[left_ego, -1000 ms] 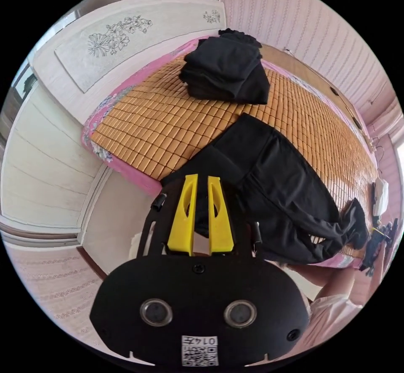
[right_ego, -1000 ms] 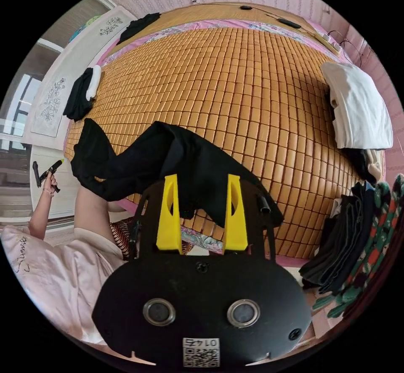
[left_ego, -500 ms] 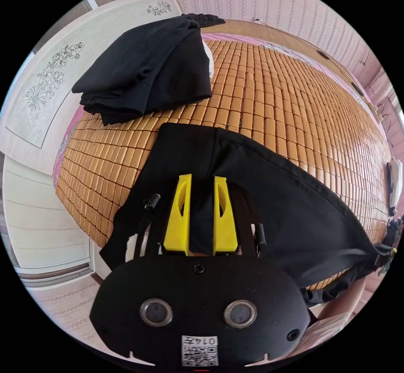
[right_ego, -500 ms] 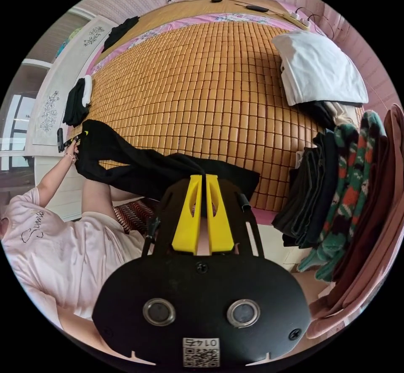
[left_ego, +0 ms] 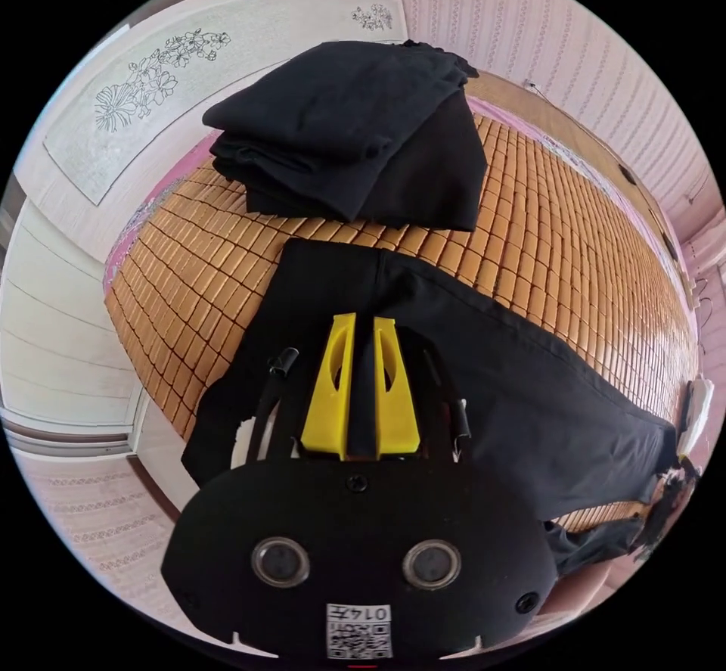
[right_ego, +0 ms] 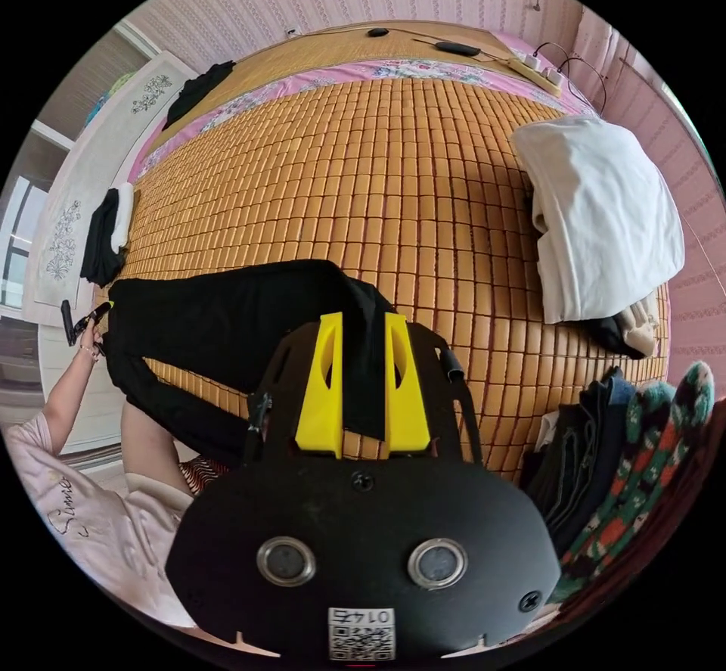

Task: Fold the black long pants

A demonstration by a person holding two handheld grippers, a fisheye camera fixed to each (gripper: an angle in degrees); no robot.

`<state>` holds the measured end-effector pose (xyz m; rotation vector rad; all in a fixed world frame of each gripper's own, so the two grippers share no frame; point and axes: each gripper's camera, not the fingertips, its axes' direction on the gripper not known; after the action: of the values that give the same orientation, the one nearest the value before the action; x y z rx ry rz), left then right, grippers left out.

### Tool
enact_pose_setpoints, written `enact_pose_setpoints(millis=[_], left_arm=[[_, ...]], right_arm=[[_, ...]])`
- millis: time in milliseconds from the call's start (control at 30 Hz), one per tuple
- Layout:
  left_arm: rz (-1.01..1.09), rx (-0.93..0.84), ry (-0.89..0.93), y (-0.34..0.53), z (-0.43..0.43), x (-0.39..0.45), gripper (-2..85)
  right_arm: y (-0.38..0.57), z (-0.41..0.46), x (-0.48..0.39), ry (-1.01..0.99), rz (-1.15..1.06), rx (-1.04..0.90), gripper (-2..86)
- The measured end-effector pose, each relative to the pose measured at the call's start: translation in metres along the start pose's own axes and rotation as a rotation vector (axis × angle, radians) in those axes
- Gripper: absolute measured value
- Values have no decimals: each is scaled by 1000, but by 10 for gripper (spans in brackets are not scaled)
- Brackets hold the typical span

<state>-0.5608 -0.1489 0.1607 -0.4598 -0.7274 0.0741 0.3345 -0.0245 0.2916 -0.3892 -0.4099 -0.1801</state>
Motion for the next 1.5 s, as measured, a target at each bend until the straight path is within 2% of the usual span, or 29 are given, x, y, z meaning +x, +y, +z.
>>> enact_pose_setpoints(millis=[167, 367, 533, 633, 700, 767, 833, 867, 933, 1000, 1067, 1133, 1267, 1367, 1500], left_arm=[[45, 3, -1, -1, 9, 10, 42], [75, 1, -17, -19, 10, 23, 31], [53, 5, -10, -34, 12, 28, 35], [88, 40, -7, -30, -1, 29, 43], [201, 123, -27, -14, -27, 38, 46], [321, 179, -29, 8, -49, 51, 47], [475, 179, 66, 37, -67, 74, 47], [579, 128, 168, 60, -74, 94, 48], [715, 46, 313, 98, -82, 131, 55], [891, -22, 429, 148, -89, 183, 70], [976, -55, 442, 172, -85, 214, 79], [1019, -93, 382, 184, -74, 237, 85], [1029, -37, 301, 191, -76, 247, 70], [1037, -46, 296, 191, -82, 245, 13], [1091, 31, 362, 192, -121, 228, -1]], right_arm=[[-2, 36, 9, 103, 65, -37, 54], [-6, -4, 35, 152, 210, 198, 76], [-6, -35, 28, 186, 103, 224, 62], [28, -35, 8, 131, -45, 111, 65], [76, -22, 0, 155, -79, -15, 84], [116, -7, 6, 177, 0, -93, 101], [153, 10, 19, 135, 123, -158, 120], [173, 23, 27, 81, 197, -180, 127], [191, 34, 32, 9, 264, -153, 113], [204, 22, 27, 96, 294, -73, 30], [212, 9, 23, 29, 258, -40, 2], [224, -12, 18, 31, 228, -6, -5], [254, -56, 16, -2, 190, 78, -7], [269, -82, 15, -32, 189, 134, -6], [298, -147, 2, -50, 152, 238, -5]])
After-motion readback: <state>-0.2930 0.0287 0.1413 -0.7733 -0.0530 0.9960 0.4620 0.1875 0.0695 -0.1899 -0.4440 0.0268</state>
